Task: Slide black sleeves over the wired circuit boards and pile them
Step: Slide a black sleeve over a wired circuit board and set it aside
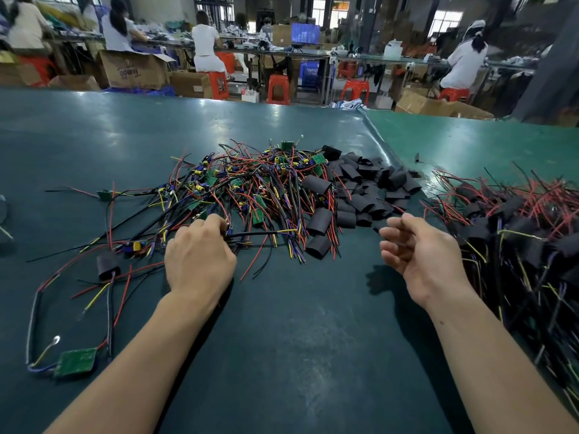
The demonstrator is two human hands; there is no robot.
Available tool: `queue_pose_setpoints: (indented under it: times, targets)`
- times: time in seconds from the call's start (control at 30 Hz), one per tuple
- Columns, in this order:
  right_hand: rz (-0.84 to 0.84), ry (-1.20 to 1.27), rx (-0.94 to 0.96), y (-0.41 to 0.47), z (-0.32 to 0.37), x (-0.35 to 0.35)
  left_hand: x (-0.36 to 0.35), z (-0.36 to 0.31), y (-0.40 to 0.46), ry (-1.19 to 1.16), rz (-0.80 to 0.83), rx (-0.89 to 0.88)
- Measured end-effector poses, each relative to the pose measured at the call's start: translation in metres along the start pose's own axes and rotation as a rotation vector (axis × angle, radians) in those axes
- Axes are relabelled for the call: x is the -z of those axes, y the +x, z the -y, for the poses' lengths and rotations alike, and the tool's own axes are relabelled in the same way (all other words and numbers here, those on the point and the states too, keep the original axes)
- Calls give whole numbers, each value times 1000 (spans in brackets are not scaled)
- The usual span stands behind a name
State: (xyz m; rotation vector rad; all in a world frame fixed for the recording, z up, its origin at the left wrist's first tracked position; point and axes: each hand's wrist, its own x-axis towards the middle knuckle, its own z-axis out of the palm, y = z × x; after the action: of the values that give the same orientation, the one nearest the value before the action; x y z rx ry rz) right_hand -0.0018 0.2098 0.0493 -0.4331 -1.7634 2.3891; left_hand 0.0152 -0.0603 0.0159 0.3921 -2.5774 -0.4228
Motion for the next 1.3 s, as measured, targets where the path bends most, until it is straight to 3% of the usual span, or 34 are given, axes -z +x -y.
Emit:
queue_pose_setpoints:
  times: [0.3,0.43,0.57,0.8,0.9,1.0,1.1,1.2,1.3]
  targets:
    - [66,-88,58,-3,-7,-8,-4,0,0,-244,6,-66]
    - [82,-148,106,-5,-8,-10,1,-3,2,-310,-226,-148]
    - [146,-211,176,-9,-12,-13,5,-8,0,-378,-511,-398]
    - [478,-497,350,-27,-43,-31,3,-15,-8,-489,-526,-620]
    - [629,-326,269,-33,-46,-38,7,-23,-16,-631,-539,-754]
    - [709,-95,172,-37,-44,-41,3,-31,-24,-731,-438,-810]
    - [633,-21,207,-32,-40,-39,-1,-32,-24,-733,-336,-811]
    - [352,-49,252,-17,-42,-34,-3,-30,-21,-648,-302,-762]
    - [231,-241,254,-4,-45,-33,-4,-28,-17,-649,-327,-659]
